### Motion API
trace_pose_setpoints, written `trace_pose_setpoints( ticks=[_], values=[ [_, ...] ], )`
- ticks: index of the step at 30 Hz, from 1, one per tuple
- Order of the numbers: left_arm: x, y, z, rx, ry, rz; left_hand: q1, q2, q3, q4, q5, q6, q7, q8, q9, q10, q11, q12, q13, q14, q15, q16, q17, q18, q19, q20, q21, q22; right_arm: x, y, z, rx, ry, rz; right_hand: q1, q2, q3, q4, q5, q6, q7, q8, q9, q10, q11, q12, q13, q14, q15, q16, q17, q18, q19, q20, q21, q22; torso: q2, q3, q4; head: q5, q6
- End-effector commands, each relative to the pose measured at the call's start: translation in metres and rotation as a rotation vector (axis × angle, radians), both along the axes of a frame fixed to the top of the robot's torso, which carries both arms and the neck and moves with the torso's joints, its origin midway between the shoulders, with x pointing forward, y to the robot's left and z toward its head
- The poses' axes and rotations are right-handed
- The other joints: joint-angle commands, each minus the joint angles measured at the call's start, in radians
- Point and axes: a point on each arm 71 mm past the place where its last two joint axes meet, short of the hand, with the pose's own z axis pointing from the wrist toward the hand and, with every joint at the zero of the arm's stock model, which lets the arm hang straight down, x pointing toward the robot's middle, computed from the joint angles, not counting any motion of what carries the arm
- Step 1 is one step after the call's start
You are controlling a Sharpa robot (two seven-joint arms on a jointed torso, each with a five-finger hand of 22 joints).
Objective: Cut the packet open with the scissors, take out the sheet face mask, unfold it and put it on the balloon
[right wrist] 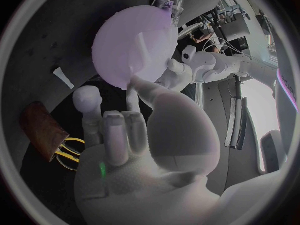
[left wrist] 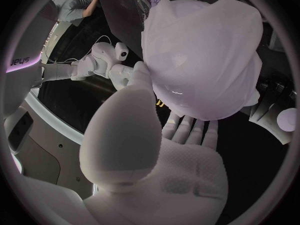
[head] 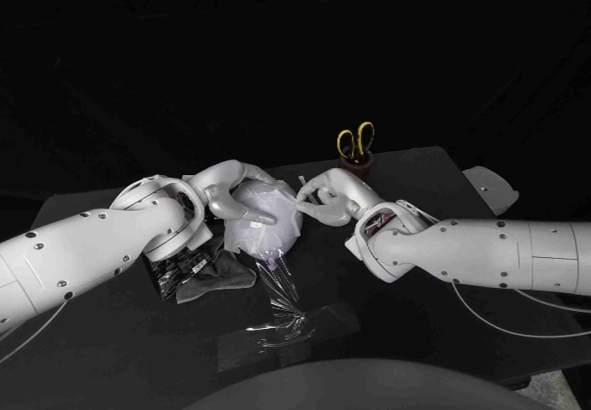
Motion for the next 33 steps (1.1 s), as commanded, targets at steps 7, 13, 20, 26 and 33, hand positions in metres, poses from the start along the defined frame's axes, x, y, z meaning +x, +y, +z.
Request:
trace_pose_setpoints(
  ticks=[7,13,20,26,33],
  values=[
    [-0.001,0.0,-0.003,0.009,0.018,-0.012,0.009,0.0,0.0,-0.001,-0.005,-0.007,0.082,-0.004,0.0,0.003,-0.003,-0.007,0.0,-0.004,-0.006,-0.006,-0.001,0.02,0.01,-0.001,0.001,0.002,-0.002,-0.004,-0.008,-0.028,0.109,0.006,-0.003,0.005,0.007,-0.002,0.006,0.03,-0.014,0.007,0.043,0.104,-0.009,0.003,0.263,0.104,-0.009,0.003,0.264,0.01,0.004,-0.001,0.002,0.001,0.0,-0.0005,0.0008,-0.001,0.002],
    [-0.001,-0.001,-0.003,0.01,0.018,-0.011,0.01,-0.003,-0.004,0.0,-0.005,-0.012,0.083,-0.008,-0.002,-0.003,-0.002,-0.011,0.0,-0.005,-0.006,-0.008,-0.001,0.022,0.01,-0.001,0.0,0.001,-0.001,-0.005,-0.012,-0.033,0.171,-0.001,-0.004,0.005,0.007,-0.002,0.006,0.03,-0.014,0.008,0.044,0.104,-0.009,0.003,0.263,0.104,-0.01,0.003,0.264,0.012,0.0,-0.001,-0.004,-0.003,0.0,-0.0005,0.0016,-0.001,0.004],
    [-0.001,0.0,-0.003,0.011,0.017,-0.006,0.011,-0.009,-0.015,0.0,-0.004,-0.026,0.095,-0.018,-0.008,-0.011,0.01,-0.021,-0.001,-0.003,0.005,-0.011,-0.002,0.029,0.01,-0.002,0.0,0.0,-0.002,-0.005,-0.015,-0.032,0.222,-0.01,-0.005,0.005,0.007,-0.002,0.006,0.03,-0.014,0.009,0.045,0.104,-0.009,0.003,0.263,0.104,-0.01,0.003,0.264,0.012,-0.001,-0.001,-0.006,-0.004,0.001,-0.0002,0.0008,-0.001,0.008],
    [-0.001,0.0,-0.003,0.014,0.015,0.004,0.009,-0.016,-0.026,0.0,-0.003,-0.038,0.111,-0.028,-0.013,-0.012,0.026,-0.028,-0.001,0.003,0.022,-0.012,-0.001,0.037,0.012,0.0,0.0,0.0,-0.004,-0.006,-0.016,-0.027,0.241,-0.02,-0.006,0.005,0.009,-0.002,0.006,0.031,-0.015,0.011,0.047,0.104,-0.01,0.003,0.263,0.104,-0.01,0.003,0.264,0.012,-0.002,-0.001,-0.008,-0.005,0.0,0.0001,0.0007,-0.002,0.01],
    [0.0,0.001,-0.003,0.016,0.015,0.013,0.008,-0.021,-0.037,0.0,-0.003,-0.059,0.125,-0.042,-0.021,-0.016,0.041,-0.034,-0.002,0.008,0.036,-0.014,-0.001,0.036,0.017,0.002,0.001,0.001,-0.006,-0.008,-0.014,-0.002,0.238,-0.04,-0.009,0.004,0.01,-0.002,0.006,0.03,-0.016,0.013,0.05,0.103,-0.01,-0.002,0.261,0.104,-0.011,0.003,0.264,0.013,-0.005,-0.002,-0.013,-0.007,0.0,-0.0004,-0.0005,-0.002,0.013]
  ],
)
